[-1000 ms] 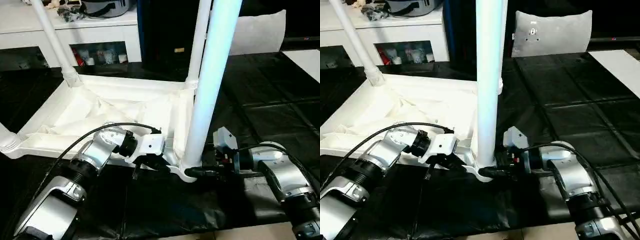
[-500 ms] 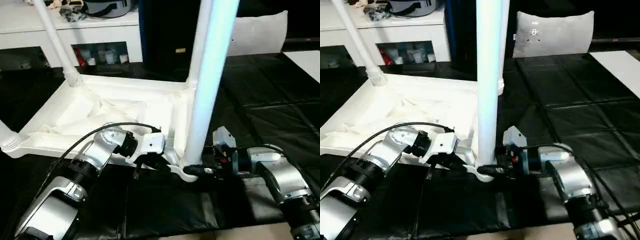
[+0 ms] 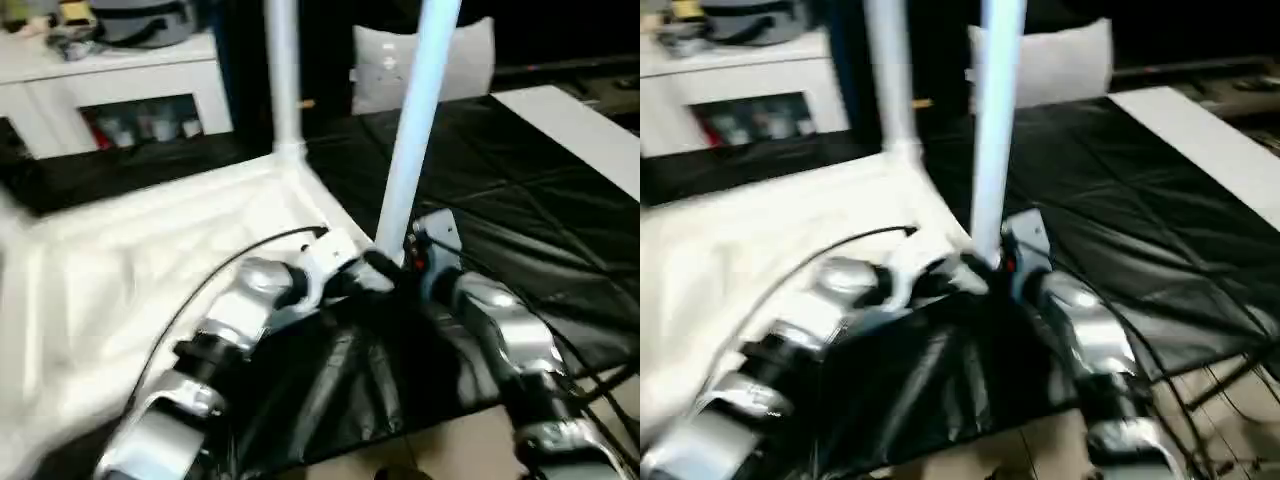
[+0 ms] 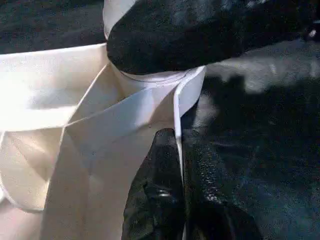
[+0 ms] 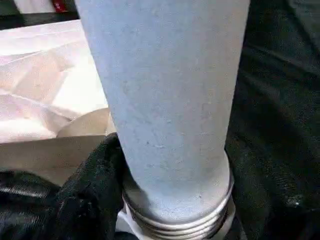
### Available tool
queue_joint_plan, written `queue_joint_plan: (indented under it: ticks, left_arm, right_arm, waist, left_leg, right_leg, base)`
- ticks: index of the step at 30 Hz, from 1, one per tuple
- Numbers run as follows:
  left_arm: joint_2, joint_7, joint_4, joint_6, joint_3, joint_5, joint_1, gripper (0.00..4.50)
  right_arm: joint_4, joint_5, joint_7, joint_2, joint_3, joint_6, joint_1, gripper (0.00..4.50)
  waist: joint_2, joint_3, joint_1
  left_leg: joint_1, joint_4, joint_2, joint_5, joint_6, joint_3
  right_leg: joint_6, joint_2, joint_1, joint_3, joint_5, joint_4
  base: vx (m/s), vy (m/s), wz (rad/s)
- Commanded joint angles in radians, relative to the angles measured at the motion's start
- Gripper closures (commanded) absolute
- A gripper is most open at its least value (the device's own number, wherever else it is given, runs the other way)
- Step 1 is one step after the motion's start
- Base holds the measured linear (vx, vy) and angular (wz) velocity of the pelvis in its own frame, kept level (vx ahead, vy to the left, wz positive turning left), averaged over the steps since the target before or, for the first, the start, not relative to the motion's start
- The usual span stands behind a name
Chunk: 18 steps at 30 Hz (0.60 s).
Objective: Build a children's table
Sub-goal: Rotate leg to tighten
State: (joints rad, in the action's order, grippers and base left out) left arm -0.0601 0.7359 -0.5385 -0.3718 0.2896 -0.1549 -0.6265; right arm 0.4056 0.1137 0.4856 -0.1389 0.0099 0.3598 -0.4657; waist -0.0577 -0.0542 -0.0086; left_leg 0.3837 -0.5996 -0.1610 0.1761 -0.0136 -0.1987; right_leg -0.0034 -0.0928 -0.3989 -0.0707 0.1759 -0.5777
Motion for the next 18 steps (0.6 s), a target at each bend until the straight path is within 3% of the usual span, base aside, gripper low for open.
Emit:
queue_joint_plan:
  ticks: [1,5,6,9,14,18]
  left_arm:
    - [0.063,0.019,0.077,0.043,0.032,0.03,-0.01,4.5]
    - [0.019,0.017,0.075,0.059,0.042,0.006,-0.001,4.5]
    - [0.014,0.016,0.07,0.064,0.041,0.005,-0.001,4.5]
    - [-0.003,0.034,0.059,0.096,0.033,0.017,0.001,4.5]
    - [-0.083,0.166,0.022,0.205,0.048,0.041,0.006,4.5]
    - [-0.144,0.3,0.002,0.294,0.071,0.056,0.007,4.5]
  right_arm:
    - [0.043,-0.003,0.005,0.041,0.057,0.026,0.004,1.16]
    - [0.003,0.002,0.026,0.024,0.053,-0.015,0.032,0.94]
    - [-0.002,0.004,0.029,0.018,0.05,-0.023,0.036,0.78]
    - [-0.026,0.02,0.083,-0.012,0.035,-0.069,0.056,0.57]
    - [-0.076,0.058,0.302,-0.144,0.03,-0.174,0.107,0.13]
    - [-0.106,0.102,0.444,-0.222,0.022,-0.18,0.118,0.05]
  waist:
    - [0.016,0.059,0.009]
    - [0.015,0.065,0.021]
    - [0.008,0.065,0.024]
    - [0.013,0.067,0.027]
    - [0.017,0.07,0.049]
    - [0.015,0.071,0.06]
  left_leg:
    - [-0.017,0.084,-0.06,0.378,0.024,0.045]
    - [-0.017,0.083,-0.064,0.34,0.032,0.04]
    - [-0.018,0.085,-0.064,0.334,0.034,0.041]
    - [-0.016,0.082,-0.064,0.318,0.045,0.037]
    - [-0.013,0.076,-0.064,0.255,0.08,0.032]
    - [-0.015,0.076,-0.068,0.24,0.09,0.032]
  right_leg:
    - [-0.162,-0.068,0.031,0.038,0.441,0.094]
    - [-0.191,-0.066,0.033,0.042,0.343,0.083]
    - [-0.192,-0.066,0.034,0.042,0.331,0.081]
    - [-0.205,-0.065,0.037,0.042,0.296,0.078]
    - [-0.214,-0.067,0.042,0.043,0.26,0.073]
    - [-0.217,-0.065,0.043,0.041,0.253,0.07]
  base:
    - [0.0,0.0,0.0]
    - [0.0,0.0,0.0]
    - [0.0,0.0,0.0]
    - [0.0,0.0,0.0]
    - [0.0,0.0,0.0]
    - [0.0,0.0,0.0]
